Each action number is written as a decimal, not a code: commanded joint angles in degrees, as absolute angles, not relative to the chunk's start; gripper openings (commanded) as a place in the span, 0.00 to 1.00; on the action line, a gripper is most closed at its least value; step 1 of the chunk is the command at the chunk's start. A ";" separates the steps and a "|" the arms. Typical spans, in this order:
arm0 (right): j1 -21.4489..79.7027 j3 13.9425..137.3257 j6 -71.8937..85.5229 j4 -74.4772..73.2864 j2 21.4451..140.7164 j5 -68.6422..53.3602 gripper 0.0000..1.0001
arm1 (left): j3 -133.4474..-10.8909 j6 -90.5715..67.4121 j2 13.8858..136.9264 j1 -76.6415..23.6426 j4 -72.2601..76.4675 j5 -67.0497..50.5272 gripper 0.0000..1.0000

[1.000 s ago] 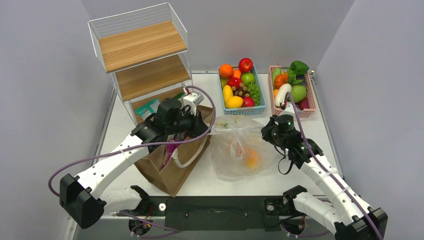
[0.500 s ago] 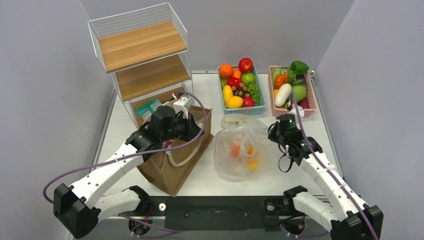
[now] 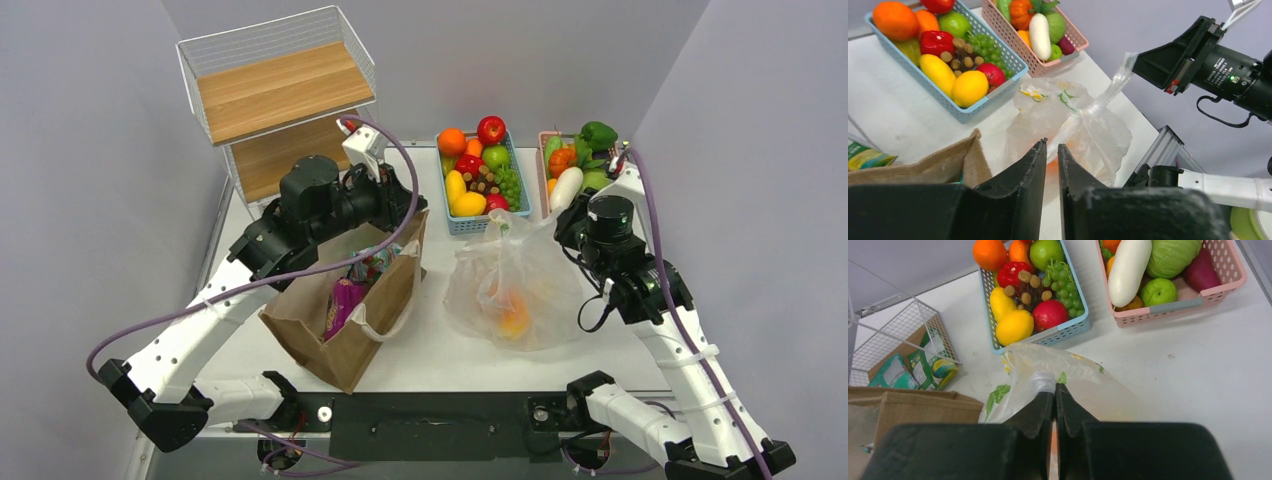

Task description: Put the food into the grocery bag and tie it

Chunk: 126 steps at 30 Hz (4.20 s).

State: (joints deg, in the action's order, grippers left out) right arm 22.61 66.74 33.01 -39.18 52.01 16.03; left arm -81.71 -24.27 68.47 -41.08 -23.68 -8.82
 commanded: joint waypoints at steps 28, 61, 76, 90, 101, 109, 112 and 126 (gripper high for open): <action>23.25 60.43 31.06 -40.67 52.18 12.01 0.00 | -93.58 3.63 96.81 -44.18 -33.34 -33.11 0.53; 23.21 58.93 31.03 -39.89 52.46 11.62 0.00 | -98.17 2.45 99.04 -44.34 -36.05 -28.30 0.31; 23.17 59.22 30.82 -40.43 51.73 12.34 0.00 | -97.98 4.32 98.50 -47.42 -37.06 -19.63 0.00; 21.44 59.35 27.97 -46.55 50.35 24.07 0.00 | -88.08 0.80 85.41 -46.39 -42.02 -7.81 0.00; 20.76 50.99 31.23 -46.94 52.82 26.81 0.00 | -68.50 -7.74 75.15 -46.36 -33.92 -6.66 0.00; 20.53 50.39 30.76 -44.62 54.60 22.97 0.00 | -68.35 -10.22 74.47 -46.69 -32.19 -6.86 0.00; 20.59 53.83 29.19 -43.24 53.54 19.94 0.00 | -73.32 -10.14 75.19 -47.29 -33.33 -6.44 0.00; 20.91 52.70 29.31 -42.97 51.10 14.84 0.00 | -93.69 -6.70 84.98 -49.23 -33.09 -8.97 0.70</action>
State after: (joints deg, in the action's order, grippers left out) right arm 20.67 54.22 28.95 -43.92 52.64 16.56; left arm -88.51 -8.19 80.58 -48.12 -35.24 -7.40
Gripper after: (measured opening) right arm 0.004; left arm 0.678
